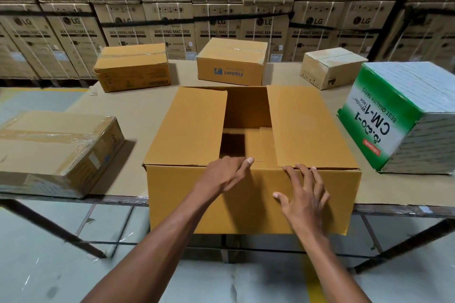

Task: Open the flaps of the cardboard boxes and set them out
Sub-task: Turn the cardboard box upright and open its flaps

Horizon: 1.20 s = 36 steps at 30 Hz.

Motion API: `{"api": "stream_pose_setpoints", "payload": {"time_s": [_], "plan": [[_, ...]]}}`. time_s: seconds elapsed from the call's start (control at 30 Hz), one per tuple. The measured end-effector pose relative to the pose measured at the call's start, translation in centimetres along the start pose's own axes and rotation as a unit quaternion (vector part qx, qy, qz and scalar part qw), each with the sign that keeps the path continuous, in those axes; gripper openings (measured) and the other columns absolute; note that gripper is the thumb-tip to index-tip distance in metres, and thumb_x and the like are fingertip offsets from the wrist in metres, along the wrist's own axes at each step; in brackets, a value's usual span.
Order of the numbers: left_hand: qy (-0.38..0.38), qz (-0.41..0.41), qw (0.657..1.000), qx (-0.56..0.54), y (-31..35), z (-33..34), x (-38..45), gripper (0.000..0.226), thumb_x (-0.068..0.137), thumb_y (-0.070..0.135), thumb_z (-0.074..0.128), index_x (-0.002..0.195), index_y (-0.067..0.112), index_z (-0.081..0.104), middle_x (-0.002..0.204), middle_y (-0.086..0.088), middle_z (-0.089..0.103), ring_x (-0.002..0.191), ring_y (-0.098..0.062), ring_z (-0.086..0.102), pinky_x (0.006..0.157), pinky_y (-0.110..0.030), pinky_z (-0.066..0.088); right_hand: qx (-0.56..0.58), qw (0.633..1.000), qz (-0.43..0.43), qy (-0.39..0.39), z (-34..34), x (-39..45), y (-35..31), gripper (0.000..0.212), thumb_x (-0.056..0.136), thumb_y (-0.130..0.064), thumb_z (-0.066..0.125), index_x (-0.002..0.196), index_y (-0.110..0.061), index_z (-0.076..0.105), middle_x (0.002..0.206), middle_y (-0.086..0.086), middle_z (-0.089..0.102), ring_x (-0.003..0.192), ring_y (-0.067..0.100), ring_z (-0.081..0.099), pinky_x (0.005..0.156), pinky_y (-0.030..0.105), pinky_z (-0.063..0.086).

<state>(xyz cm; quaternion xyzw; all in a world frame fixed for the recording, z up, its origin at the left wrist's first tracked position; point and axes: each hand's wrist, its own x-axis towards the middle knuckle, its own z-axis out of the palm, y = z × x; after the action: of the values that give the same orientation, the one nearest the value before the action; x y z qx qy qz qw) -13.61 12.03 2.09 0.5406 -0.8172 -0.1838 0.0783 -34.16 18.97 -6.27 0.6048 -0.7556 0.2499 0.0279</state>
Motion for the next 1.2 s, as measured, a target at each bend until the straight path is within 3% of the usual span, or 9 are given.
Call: {"api": "stream_pose_setpoints", "payload": {"time_s": [0.1,0.17,0.27,0.37,0.53,0.73,0.87,1.07,1.2], "plan": [[-0.026,-0.001,0.999,-0.04,0.1,-1.3,0.0,0.066,0.106,0.053,0.016,0.106,0.008,0.063,0.081,-0.007,0.062,0.081,-0.024,0.062,0.086,-0.042,0.054,0.007,1.0,0.001,0.0,0.1,0.0,0.0,0.084,0.064,-0.038,0.09,0.138,-0.037,0.05,0.149,-0.001,0.042,0.144,0.03,0.027,0.103,0.058,0.032],[-0.035,0.006,0.998,-0.044,0.3,-2.4,-0.4,0.06,0.106,0.052,0.017,0.126,0.015,0.06,0.113,-0.012,0.069,0.11,-0.026,0.063,0.101,-0.045,0.05,0.008,1.0,0.001,0.0,0.1,0.1,0.0,0.084,0.064,-0.039,0.09,0.138,-0.037,0.049,0.149,-0.001,0.042,0.144,0.029,0.026,0.103,0.058,0.031],[0.02,0.014,1.0,0.015,0.4,-4.0,-0.9,0.062,0.104,0.057,0.024,0.156,0.025,0.03,0.161,-0.007,0.032,0.152,-0.025,0.021,0.122,-0.045,0.022,0.008,1.0,0.004,0.001,0.2,0.1,0.2,0.084,0.064,-0.038,0.09,0.138,-0.037,0.05,0.149,-0.002,0.042,0.144,0.029,0.026,0.102,0.058,0.032],[0.137,0.019,0.986,0.089,-1.2,-6.1,-0.7,0.071,0.099,0.065,0.029,0.159,0.03,0.015,0.168,0.001,0.013,0.155,-0.018,0.002,0.123,-0.047,0.007,0.017,1.0,0.001,0.001,0.3,0.0,0.3,0.084,0.064,-0.037,0.091,0.138,-0.035,0.051,0.15,-0.001,0.041,0.145,0.029,0.026,0.102,0.059,0.032],[0.186,-0.128,0.973,0.04,-7.5,-8.1,-0.4,0.084,0.091,0.071,0.044,0.159,0.031,0.016,0.169,0.003,0.005,0.151,-0.027,0.025,0.109,-0.06,0.037,0.023,1.0,0.004,-0.004,0.3,0.1,0.4,0.085,0.063,-0.035,0.092,0.138,-0.035,0.053,0.149,0.0,0.041,0.144,0.03,0.025,0.101,0.06,0.032],[0.104,-0.242,0.961,0.089,-12.9,-5.7,-1.0,0.104,0.073,0.093,0.031,0.159,0.035,0.016,0.169,-0.003,-0.009,0.153,-0.041,-0.01,0.113,-0.069,-0.011,0.029,0.999,0.018,-0.015,-0.1,0.0,-0.1,0.083,0.064,-0.031,0.091,0.138,-0.035,0.053,0.15,0.0,0.04,0.144,0.029,0.023,0.1,0.064,0.032],[0.021,-0.269,0.96,0.071,-13.5,-4.0,-1.8,0.121,0.055,0.099,0.022,0.159,0.038,0.015,0.167,-0.003,-0.017,0.15,-0.048,-0.011,0.114,-0.073,-0.005,0.031,0.999,0.022,-0.024,-0.4,0.1,-0.5,0.082,0.066,-0.03,0.091,0.138,-0.036,0.052,0.152,0.0,0.038,0.146,0.028,0.02,0.102,0.063,0.029],[0.064,-0.269,0.96,0.05,-14.7,-3.3,-2.6,0.115,0.052,0.102,0.03,0.148,0.04,0.041,0.169,0.002,0.004,0.151,-0.038,0.015,0.112,-0.064,0.031,0.065,0.997,0.033,-0.02,-0.8,0.2,-1.3,0.065,0.08,-0.029,0.08,0.138,-0.032,0.052,0.153,0.002,0.037,0.147,0.026,0.017,0.11,0.058,0.019],[0.075,-0.289,0.952,0.067,-15.5,-2.1,-2.4,0.108,0.053,0.103,0.026,0.139,0.043,0.053,0.166,0.001,0.02,0.148,-0.035,0.025,0.107,-0.059,0.035,0.21,0.974,-0.04,0.072,-2.0,0.5,-3.7,0.038,0.096,-0.031,0.053,0.133,-0.023,0.056,0.137,0.0,0.051,0.13,0.023,0.043,0.104,0.048,0.036]]}}
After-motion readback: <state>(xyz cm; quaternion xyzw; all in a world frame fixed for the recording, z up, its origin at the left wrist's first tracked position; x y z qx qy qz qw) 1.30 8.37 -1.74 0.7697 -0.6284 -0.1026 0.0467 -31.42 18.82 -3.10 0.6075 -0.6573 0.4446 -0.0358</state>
